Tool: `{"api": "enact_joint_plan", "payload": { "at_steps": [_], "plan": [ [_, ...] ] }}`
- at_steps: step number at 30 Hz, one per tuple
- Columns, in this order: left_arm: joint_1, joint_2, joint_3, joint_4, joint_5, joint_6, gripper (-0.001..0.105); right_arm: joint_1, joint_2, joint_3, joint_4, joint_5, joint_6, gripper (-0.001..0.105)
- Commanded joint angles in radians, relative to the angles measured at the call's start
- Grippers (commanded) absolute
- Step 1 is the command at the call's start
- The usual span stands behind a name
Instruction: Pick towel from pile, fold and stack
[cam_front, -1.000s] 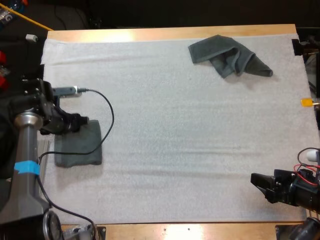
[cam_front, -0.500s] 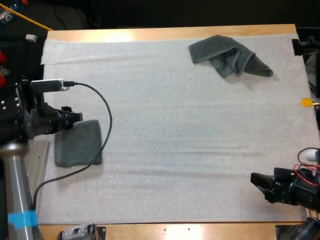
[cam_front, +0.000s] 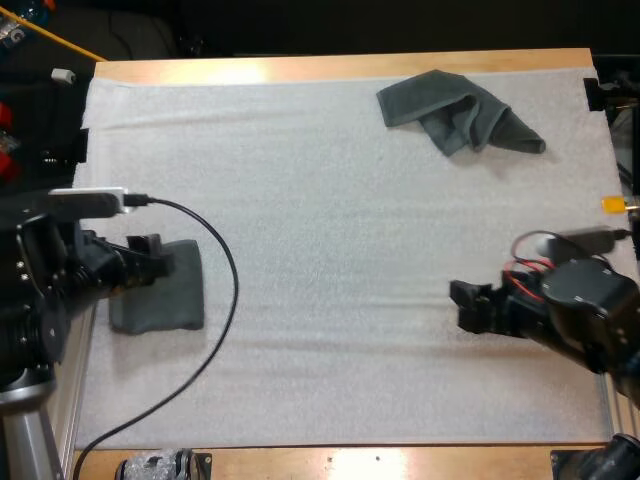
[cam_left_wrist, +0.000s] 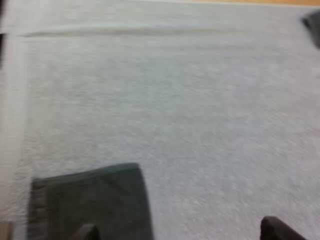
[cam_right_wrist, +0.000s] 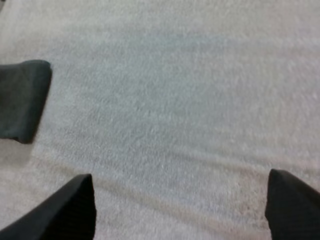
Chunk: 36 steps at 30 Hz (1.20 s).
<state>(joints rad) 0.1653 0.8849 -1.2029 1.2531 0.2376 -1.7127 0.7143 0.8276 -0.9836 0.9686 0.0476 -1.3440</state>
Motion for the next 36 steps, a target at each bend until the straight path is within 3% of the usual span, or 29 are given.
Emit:
{"api": "enact_joint_plan", "payload": {
  "at_steps": [1, 9, 23, 28, 36],
  "plan": [
    [-0.018, -0.010, -0.006, 0.011, 0.005, -0.004, 0.062, -0.001, 0.009, -0.002, -0.032, 0.001, -0.023, 0.068],
    [-0.088, -0.037, -0.006, 0.061, 0.002, 0.011, 0.062, -0.093, 0.047, -0.002, -0.048, 0.023, -0.032, 0.068],
    [-0.089, -0.088, -0.005, 0.084, 0.002, 0.011, 0.062, -0.550, 0.005, -0.002, 0.085, -0.048, -0.264, 0.068],
    [-0.089, -0.088, -0.005, 0.101, 0.002, 0.011, 0.062, -0.687, -0.058, -0.002, 0.108, -0.059, -0.296, 0.068],
    [-0.089, -0.111, -0.005, 0.114, 0.002, 0.011, 0.062, -0.713, -0.170, -0.002, 0.131, -0.060, -0.335, 0.068]
  ]
}}
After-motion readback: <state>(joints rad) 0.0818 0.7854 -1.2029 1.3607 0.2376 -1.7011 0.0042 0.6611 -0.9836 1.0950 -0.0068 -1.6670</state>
